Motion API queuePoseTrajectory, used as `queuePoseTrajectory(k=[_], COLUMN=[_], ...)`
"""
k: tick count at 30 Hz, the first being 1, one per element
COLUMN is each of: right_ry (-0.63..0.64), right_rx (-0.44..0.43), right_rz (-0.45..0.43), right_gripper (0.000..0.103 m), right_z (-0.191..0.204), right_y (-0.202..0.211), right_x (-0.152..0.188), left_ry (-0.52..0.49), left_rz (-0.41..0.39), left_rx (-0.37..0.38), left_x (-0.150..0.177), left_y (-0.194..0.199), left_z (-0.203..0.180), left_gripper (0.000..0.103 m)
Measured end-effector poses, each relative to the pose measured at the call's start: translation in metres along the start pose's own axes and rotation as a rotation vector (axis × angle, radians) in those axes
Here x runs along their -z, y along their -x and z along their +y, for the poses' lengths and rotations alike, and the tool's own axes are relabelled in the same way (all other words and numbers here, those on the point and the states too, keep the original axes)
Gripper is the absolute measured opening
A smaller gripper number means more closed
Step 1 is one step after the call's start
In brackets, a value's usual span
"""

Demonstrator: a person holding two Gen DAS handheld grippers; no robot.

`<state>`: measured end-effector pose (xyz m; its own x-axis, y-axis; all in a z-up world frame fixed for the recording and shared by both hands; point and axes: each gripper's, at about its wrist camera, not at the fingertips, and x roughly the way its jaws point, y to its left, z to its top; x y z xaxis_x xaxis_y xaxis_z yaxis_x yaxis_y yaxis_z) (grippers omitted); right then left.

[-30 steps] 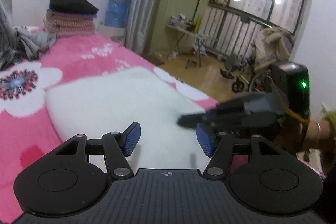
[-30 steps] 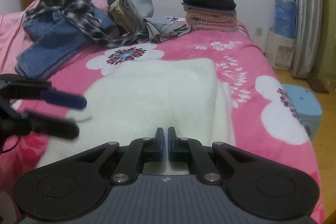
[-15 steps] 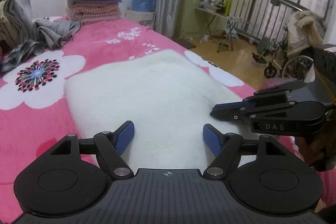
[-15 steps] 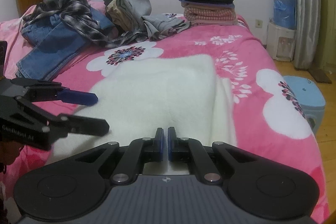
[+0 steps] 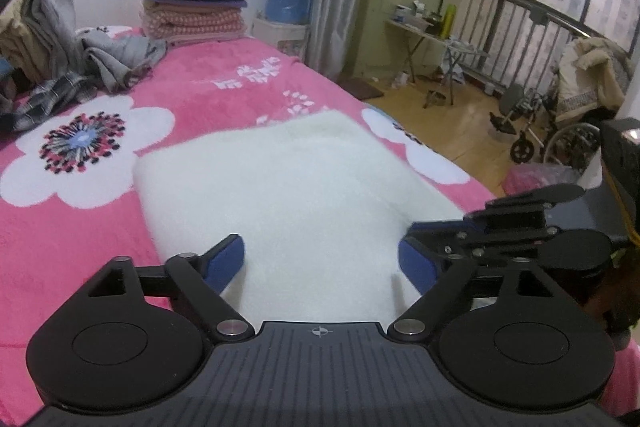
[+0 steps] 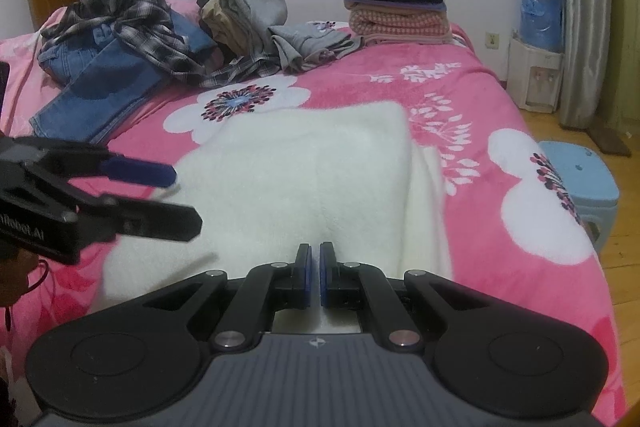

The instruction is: Fold clothes

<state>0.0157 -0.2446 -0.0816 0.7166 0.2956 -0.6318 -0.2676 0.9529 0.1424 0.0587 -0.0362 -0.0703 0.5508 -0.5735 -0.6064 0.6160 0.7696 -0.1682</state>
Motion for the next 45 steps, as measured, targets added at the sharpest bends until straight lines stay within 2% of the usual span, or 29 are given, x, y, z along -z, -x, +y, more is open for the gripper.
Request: queuePoseTrajectory(k=[2,5,11,17,24,29,39,45], right_ry=[0.002,0.002,0.004,0.006,0.011,0.013,0.027,0.054], right_rx=[0.0,0.001,0.002,0.001,0.002,0.003,0.009,0.019], right_rz=[0.0,0.0,-0.001,-0.003,-0.004,-0.005,-0.003,0.027], right_gripper=[0.003,0.003,0.003,0.003,0.003,0.003,0.003,0.003], right_z=[0.0,0.0,0.0,0.0,0.0,0.0,0.002,0.006], right_y=[0.0,0.0,0.0,0.0,0.0,0.0,0.0,0.001], right_x=[0.0,0.0,0.0,0.0,-0.001,-0.001,0.0,-0.007], left_ry=[-0.003,-0.008,-0.025,-0.044,-0.044,-0.022,-0.009,0.001], left_rz=[-0.008,-0.012,0.017,0.037,0.06,0.125,0.117,0.12], left_rx=[-0.012,-0.046,-0.121,-0.157,-0.157,-0.145,-0.154,-0.158], left_x=[-0.003,-0.006,-0.009,-0.007,-0.004,-0.002,0.004,0.004], left_y=[0.001,0.001,-0.004,-0.005,-0.008,-0.017,-0.018,-0.019], left_z=[0.0,-0.002,-0.005,-0.007,-0.005,-0.002,-0.002,-0.002], left_gripper=[0.098,0.102,0.103,0.103,0.103,0.103,0.103,0.103])
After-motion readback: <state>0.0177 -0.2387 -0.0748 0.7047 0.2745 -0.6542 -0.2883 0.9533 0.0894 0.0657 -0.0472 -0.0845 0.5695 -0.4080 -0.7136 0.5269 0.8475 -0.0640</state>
